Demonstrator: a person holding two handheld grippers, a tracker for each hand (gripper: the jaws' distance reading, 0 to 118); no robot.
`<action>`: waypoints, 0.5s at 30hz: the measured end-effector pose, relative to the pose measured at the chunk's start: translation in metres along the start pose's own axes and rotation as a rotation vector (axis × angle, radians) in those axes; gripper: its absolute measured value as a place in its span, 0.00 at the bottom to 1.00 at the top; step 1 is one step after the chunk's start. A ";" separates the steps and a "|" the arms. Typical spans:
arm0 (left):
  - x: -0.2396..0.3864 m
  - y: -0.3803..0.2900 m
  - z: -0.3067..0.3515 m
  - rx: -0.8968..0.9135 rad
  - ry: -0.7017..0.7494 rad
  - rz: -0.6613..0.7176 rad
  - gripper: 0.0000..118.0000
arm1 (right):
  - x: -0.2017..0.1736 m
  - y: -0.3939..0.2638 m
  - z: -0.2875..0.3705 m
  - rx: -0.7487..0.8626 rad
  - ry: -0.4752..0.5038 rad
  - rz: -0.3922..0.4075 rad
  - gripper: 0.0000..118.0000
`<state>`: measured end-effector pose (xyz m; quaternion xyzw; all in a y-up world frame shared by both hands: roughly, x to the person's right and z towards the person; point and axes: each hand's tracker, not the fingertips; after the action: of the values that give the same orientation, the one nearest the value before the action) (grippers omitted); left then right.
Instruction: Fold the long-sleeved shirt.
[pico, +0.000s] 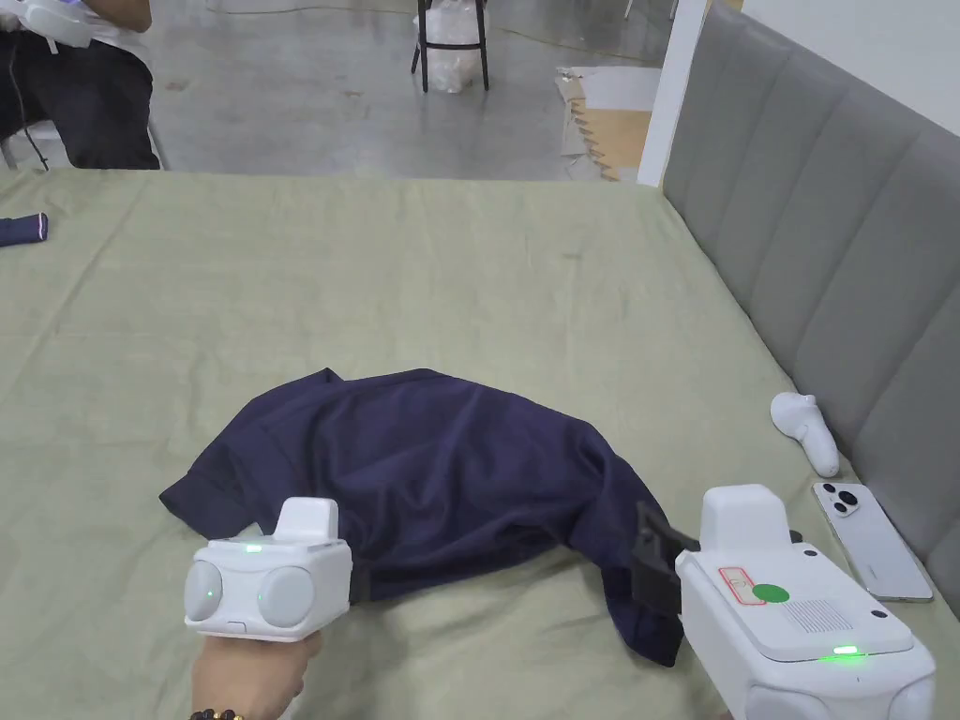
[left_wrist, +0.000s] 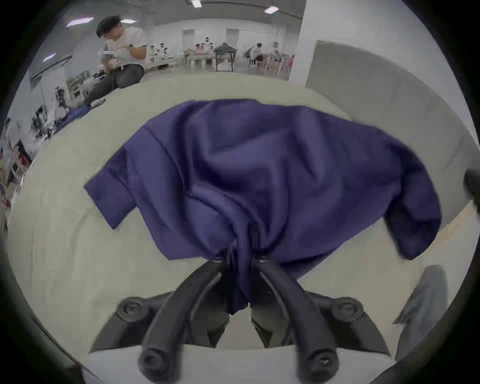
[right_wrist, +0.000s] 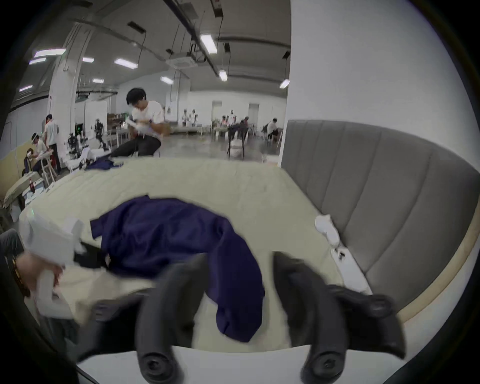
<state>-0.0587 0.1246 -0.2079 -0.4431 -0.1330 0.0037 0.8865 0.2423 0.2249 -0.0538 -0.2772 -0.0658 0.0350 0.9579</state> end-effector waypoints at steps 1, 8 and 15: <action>0.002 0.001 0.006 0.007 0.012 -0.017 0.15 | -0.001 -0.008 -0.005 -0.053 0.009 0.002 0.66; 0.008 0.013 0.049 0.077 -0.024 -0.039 0.14 | -0.003 -0.062 -0.073 -0.321 -0.022 0.073 0.65; -0.009 0.023 0.069 0.101 -0.046 -0.001 0.13 | 0.026 -0.038 -0.094 -0.276 0.011 -0.093 0.06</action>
<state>-0.0812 0.1919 -0.1886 -0.3973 -0.1531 0.0199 0.9046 0.2827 0.1455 -0.1093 -0.4030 -0.0774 -0.0204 0.9117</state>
